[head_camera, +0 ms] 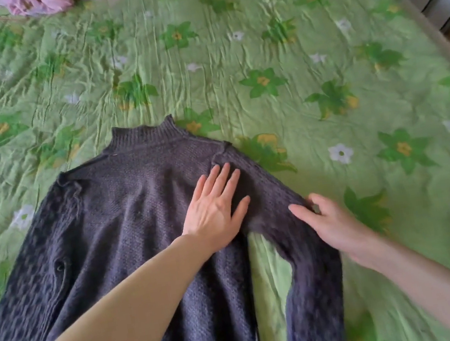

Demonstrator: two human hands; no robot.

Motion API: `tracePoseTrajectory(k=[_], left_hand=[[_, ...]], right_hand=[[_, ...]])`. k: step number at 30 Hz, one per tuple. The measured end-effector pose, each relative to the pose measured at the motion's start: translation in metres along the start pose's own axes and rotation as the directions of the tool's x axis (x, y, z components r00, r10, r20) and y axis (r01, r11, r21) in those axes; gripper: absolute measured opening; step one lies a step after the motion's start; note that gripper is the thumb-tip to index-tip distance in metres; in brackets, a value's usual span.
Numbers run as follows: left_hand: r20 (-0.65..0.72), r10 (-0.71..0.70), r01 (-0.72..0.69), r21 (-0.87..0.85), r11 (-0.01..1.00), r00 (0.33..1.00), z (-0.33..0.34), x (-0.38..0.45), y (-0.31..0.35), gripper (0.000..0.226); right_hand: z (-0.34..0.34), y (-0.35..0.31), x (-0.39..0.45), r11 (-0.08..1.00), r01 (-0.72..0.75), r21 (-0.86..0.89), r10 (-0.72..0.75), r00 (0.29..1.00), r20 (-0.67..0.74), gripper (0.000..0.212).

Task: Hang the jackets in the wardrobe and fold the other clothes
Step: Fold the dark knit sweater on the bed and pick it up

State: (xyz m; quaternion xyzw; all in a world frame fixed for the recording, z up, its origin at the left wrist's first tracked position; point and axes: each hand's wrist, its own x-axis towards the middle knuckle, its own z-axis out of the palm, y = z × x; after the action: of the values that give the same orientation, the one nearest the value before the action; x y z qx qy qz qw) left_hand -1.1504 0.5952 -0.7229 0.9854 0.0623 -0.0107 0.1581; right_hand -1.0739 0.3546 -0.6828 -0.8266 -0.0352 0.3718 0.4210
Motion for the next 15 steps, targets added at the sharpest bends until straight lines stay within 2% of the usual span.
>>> tracePoseTrajectory(k=[2,3,5,6,7,9,11,13,14,15], left_hand=[[0.016,0.017,-0.017,0.010,1.000,1.000,0.001,0.004,0.011,0.074],[0.034,0.028,-0.029,0.023,0.999,0.999,0.002,0.006,0.016,0.074],[0.075,0.035,-0.040,0.069,0.997,0.997,0.007,0.007,0.025,0.077],[0.095,0.027,-0.036,0.094,0.995,0.995,0.010,0.008,0.029,0.080],[0.113,0.009,-0.023,0.119,0.993,0.993,0.013,0.008,0.032,0.083],[0.138,-0.038,0.014,0.171,0.985,0.990,0.018,0.008,0.037,0.088],[0.139,-0.077,0.048,0.204,0.978,0.987,0.022,0.011,0.043,0.089],[0.134,-0.115,0.087,0.200,0.976,0.984,0.024,0.015,0.050,0.089],[0.127,-0.133,0.107,0.196,0.975,0.983,0.025,0.017,0.054,0.089],[0.117,-0.148,0.124,0.192,0.974,0.982,0.026,0.019,0.057,0.088]], right_hand=[[-0.033,-0.003,-0.001,0.998,0.032,-0.049,-0.037,0.995,-0.092,0.042],[-0.044,-0.004,-0.005,0.996,-0.006,-0.085,0.000,0.998,-0.066,0.043],[-0.056,0.005,-0.015,0.973,-0.142,-0.181,0.158,0.985,0.076,0.060],[-0.056,0.014,-0.020,0.959,-0.186,-0.216,0.220,0.964,0.148,0.072],[-0.054,0.027,-0.024,0.952,-0.192,-0.237,0.240,0.951,0.196,0.074],[-0.056,0.042,-0.039,0.975,-0.165,-0.148,0.197,0.952,0.234,0.055],[-0.073,0.046,-0.048,0.974,-0.209,0.088,0.184,0.955,0.232,0.039],[-0.101,0.045,-0.055,0.924,-0.257,0.282,0.171,0.940,0.296,0.028],[-0.115,0.042,-0.060,0.919,-0.269,0.289,0.169,0.930,0.327,0.027],[-0.129,0.045,-0.060,0.944,-0.254,0.209,0.165,0.915,0.367,0.030]])
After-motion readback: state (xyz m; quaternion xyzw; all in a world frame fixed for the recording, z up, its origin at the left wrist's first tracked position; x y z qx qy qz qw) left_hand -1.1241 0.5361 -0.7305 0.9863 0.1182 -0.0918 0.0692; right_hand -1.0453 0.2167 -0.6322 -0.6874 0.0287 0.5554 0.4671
